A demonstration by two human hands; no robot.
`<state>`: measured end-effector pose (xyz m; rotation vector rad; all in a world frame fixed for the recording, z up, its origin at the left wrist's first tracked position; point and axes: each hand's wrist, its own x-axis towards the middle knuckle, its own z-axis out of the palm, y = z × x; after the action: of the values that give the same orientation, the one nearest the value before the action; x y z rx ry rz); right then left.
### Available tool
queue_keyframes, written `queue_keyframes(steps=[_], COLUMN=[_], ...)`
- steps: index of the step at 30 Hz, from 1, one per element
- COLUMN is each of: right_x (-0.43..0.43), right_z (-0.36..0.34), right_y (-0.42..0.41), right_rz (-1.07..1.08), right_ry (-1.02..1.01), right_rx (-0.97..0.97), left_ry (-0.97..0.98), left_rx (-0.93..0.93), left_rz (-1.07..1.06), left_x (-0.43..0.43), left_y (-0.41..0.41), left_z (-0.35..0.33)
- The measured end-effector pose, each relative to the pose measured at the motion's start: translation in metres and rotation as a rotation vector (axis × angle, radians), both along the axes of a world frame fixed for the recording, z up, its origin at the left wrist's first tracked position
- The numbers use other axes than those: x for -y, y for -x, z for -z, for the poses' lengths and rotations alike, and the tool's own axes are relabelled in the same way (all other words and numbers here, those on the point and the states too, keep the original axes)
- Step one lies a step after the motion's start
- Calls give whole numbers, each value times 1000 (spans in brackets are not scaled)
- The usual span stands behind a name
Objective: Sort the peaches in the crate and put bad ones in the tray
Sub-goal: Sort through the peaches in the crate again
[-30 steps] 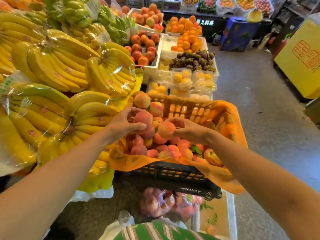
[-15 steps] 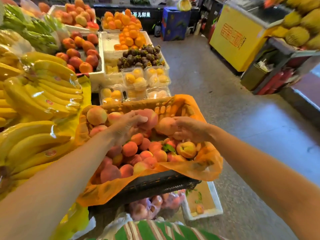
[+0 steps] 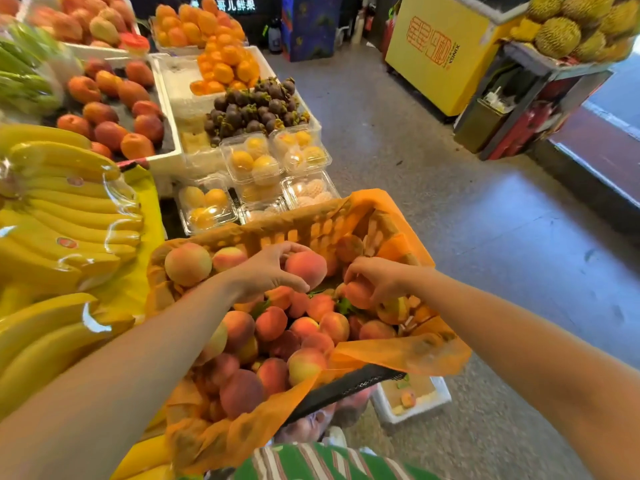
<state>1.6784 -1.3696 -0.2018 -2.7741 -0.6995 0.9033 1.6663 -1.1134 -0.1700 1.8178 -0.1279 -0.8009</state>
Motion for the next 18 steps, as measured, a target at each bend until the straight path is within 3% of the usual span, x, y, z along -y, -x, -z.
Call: queue_keyframes(steps=[4, 6, 8, 11, 13, 18], right_x=[-4, -6, -10, -19, -26, -39], right_z=[13, 13, 2, -28, -40, -39], right_y=[5, 4, 1, 0, 3, 12], right_rz=[-107, -60, 154, 606, 647, 560], right_ry=[1, -22, -209, -713, -825, -844], right_rx=[55, 19, -103, -462, -566, -376], left_ry=[54, 54, 43, 56, 65, -56], left_rx=[-10, 52, 121, 235, 302, 487], left_rz=[32, 35, 41, 23, 16, 80], left_x=[-1, -1, 2, 8, 14, 18], left_y=[-5, -7, -7, -6, -3, 2], left_z=[4, 9, 11, 13, 12, 14])
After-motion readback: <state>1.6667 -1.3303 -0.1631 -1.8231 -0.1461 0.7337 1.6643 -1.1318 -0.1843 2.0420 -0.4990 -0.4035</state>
